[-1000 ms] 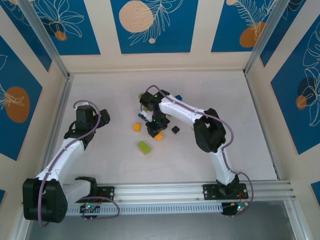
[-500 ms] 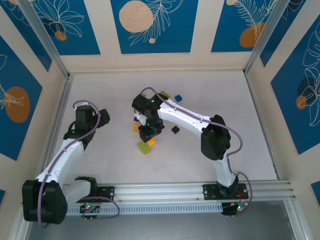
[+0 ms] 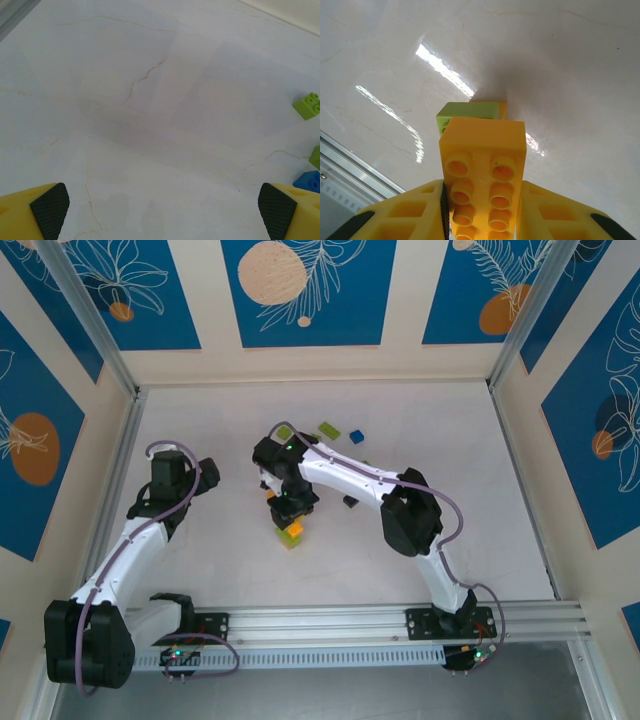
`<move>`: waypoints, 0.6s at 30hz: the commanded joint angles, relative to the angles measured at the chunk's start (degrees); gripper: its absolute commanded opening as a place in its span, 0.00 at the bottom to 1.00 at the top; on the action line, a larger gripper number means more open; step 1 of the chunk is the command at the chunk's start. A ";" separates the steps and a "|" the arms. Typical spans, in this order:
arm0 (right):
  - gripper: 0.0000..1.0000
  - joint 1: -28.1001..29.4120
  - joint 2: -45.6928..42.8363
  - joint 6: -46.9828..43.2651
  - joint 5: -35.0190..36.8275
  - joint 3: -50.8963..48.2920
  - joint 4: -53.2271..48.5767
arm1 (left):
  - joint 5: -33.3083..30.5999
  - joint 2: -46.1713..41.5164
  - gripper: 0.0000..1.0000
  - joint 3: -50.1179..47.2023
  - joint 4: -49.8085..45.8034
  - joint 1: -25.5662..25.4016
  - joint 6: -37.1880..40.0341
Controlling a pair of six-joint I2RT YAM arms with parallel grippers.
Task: Assemble a carrot with lego
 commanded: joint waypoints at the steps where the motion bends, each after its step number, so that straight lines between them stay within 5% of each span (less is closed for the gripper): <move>1: 0.34 0.71 0.82 0.62 -0.65 1.80 -1.79 | -0.91 -0.72 1.00 0.54 -0.26 0.89 -0.39; 18: 0.35 1.88 2.79 1.13 0.00 1.53 -2.95 | -0.73 -0.53 1.00 0.55 -0.18 0.86 -0.42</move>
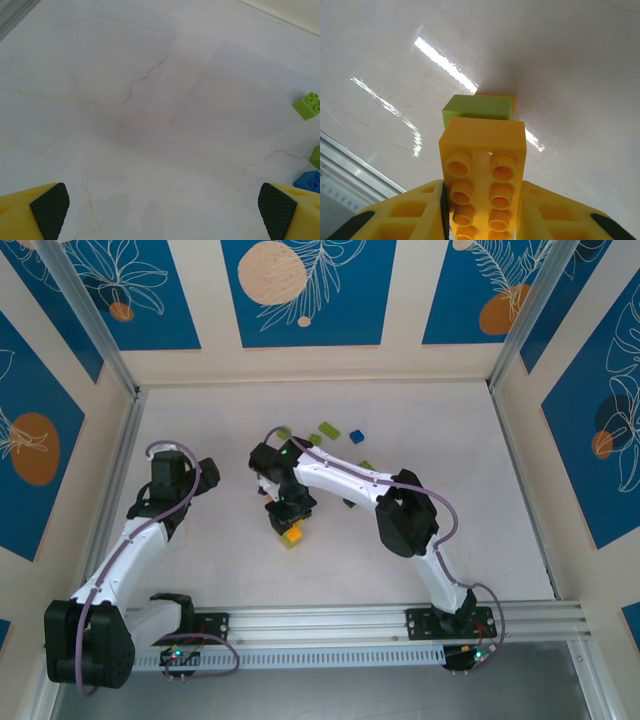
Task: Assemble a carrot with lego
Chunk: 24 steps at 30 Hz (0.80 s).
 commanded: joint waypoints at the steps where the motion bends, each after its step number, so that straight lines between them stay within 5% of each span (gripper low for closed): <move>1: 0.34 0.80 1.40 1.09 0.12 1.22 -2.21 | -0.68 -0.43 1.00 0.63 -0.18 0.88 -0.48; 24: 0.35 1.46 5.12 7.65 0.27 3.36 -4.22 | -0.47 -0.56 1.00 0.63 0.00 0.87 -0.48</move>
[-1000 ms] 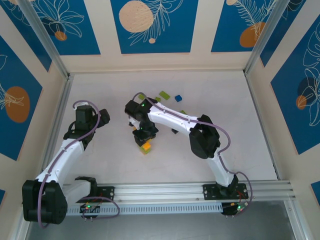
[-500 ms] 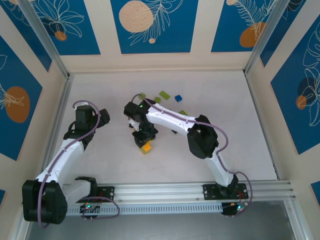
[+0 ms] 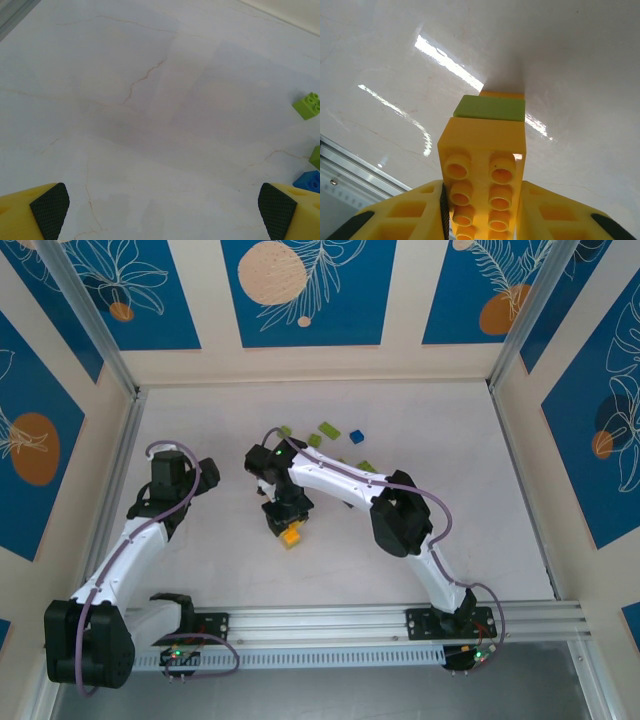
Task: Assemble a carrot with lego
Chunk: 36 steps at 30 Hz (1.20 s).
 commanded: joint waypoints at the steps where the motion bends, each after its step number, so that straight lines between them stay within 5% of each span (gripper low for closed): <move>1: 0.35 0.66 2.61 2.01 0.88 -0.64 -1.90 | -0.38 -0.59 1.00 0.63 0.06 0.87 -0.48; 36: 0.33 2.32 5.65 1.71 9.32 -5.95 -5.10 | -0.31 -0.43 1.00 0.46 0.26 0.89 -0.48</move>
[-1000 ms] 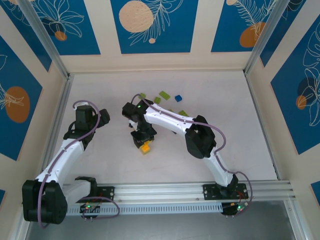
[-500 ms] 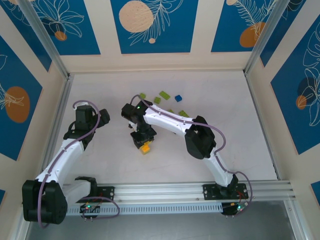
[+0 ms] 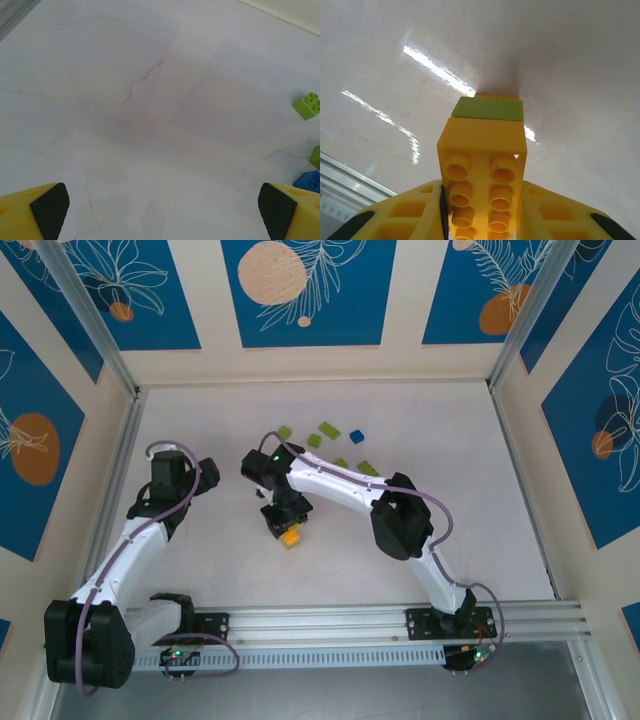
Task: Assemble a carrot with lego
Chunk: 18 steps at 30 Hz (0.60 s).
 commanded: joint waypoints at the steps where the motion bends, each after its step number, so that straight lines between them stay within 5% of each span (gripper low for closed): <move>1: 0.33 0.68 6.24 0.51 5.65 -3.58 -6.66 | -0.36 -0.49 1.00 0.46 0.11 0.91 -0.47; 18: 0.32 0.82 6.47 -1.48 7.16 -1.36 -7.71 | -0.38 -0.66 1.00 0.37 0.04 0.92 -0.46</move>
